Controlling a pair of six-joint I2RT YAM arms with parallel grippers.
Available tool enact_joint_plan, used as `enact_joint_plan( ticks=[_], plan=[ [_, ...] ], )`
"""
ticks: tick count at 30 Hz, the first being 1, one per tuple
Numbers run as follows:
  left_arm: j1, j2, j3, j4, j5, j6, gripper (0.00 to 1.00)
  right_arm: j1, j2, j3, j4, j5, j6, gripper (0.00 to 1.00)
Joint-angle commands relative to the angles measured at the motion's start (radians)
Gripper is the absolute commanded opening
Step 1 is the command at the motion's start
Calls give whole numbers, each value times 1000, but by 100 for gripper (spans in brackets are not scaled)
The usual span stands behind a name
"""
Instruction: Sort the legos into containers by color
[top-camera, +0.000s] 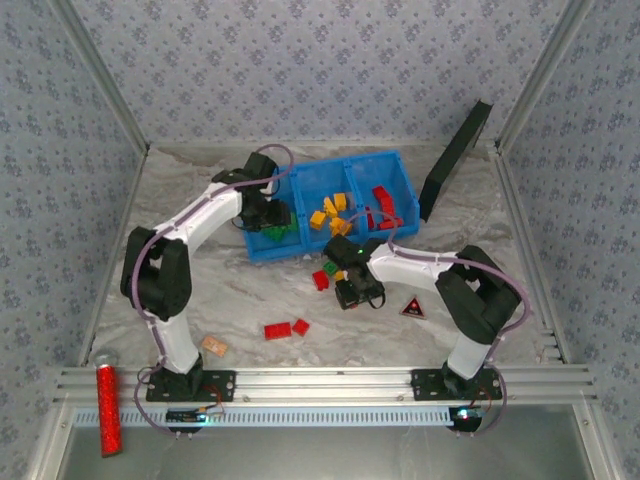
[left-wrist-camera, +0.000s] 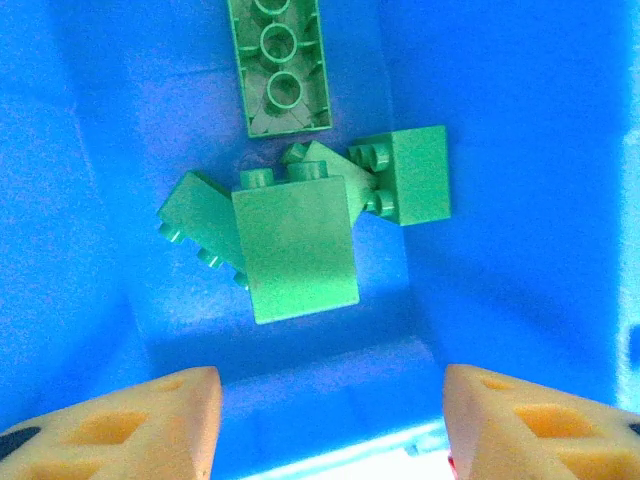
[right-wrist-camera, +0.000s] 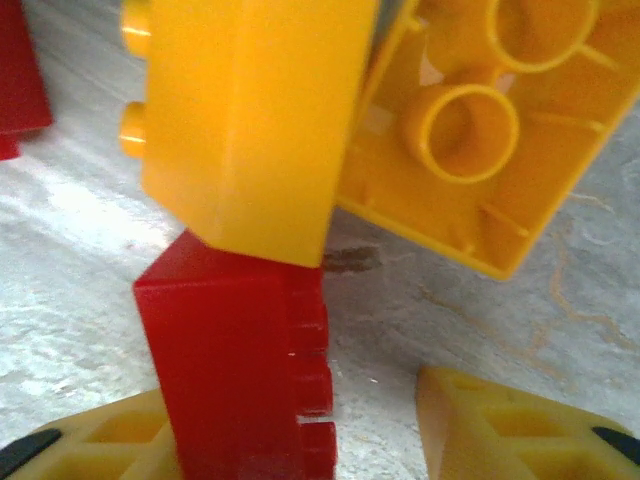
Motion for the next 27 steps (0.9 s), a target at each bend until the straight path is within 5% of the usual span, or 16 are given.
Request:
enact_joint_plan(
  ticks=[1, 13, 27],
  plan=[
    [5, -81, -11, -44, 11, 13, 61, -5, 30, 20, 10, -29, -12, 47],
    [-8, -294, -63, -184, -7, 108, 67, -34, -77, -5, -60, -56, -34, 30],
    [-235, -448, -333, -214, -113, 140, 68, -381, -259, 122, -146, -68, -171, 28]
  ],
)
